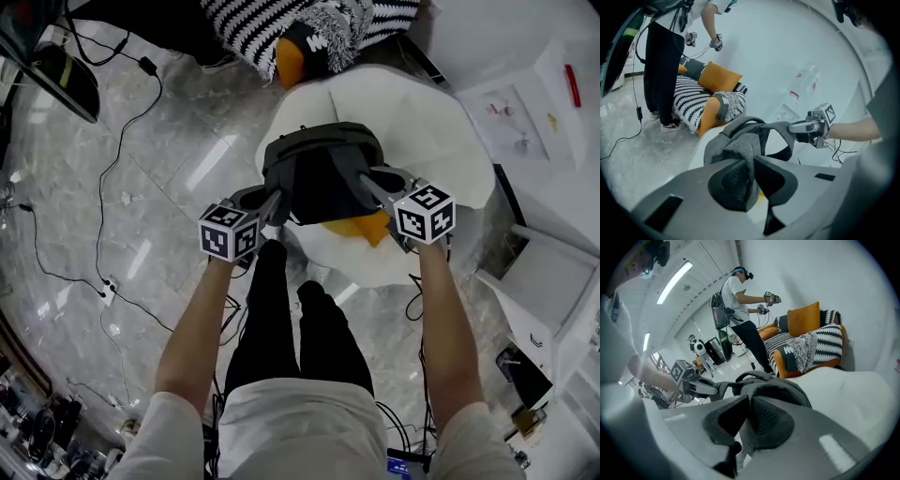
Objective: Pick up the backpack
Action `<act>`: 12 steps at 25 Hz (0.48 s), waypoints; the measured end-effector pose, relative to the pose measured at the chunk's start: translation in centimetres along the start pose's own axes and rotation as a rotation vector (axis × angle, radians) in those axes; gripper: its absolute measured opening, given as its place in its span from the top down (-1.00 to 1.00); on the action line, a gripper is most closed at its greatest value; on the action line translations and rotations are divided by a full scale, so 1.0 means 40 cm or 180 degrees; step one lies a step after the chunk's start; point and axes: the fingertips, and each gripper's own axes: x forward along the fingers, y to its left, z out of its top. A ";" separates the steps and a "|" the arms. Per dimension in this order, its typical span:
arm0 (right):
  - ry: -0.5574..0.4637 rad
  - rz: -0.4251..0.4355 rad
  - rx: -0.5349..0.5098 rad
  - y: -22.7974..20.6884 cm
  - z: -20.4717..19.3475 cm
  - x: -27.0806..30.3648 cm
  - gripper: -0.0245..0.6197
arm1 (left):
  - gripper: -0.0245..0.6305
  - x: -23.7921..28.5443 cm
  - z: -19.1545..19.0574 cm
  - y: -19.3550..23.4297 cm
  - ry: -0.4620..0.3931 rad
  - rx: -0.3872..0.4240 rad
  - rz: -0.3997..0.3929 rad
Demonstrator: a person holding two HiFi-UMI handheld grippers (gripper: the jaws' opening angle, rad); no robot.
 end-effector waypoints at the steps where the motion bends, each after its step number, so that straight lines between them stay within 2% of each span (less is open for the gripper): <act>1: -0.0006 -0.0002 0.0016 0.006 -0.005 -0.014 0.83 | 0.84 -0.006 -0.003 -0.014 0.0010 0.0007 -0.0002; 12: -0.0076 -0.0011 0.0094 0.050 -0.053 -0.151 0.83 | 0.84 -0.055 -0.041 -0.148 0.0015 -0.0041 0.0023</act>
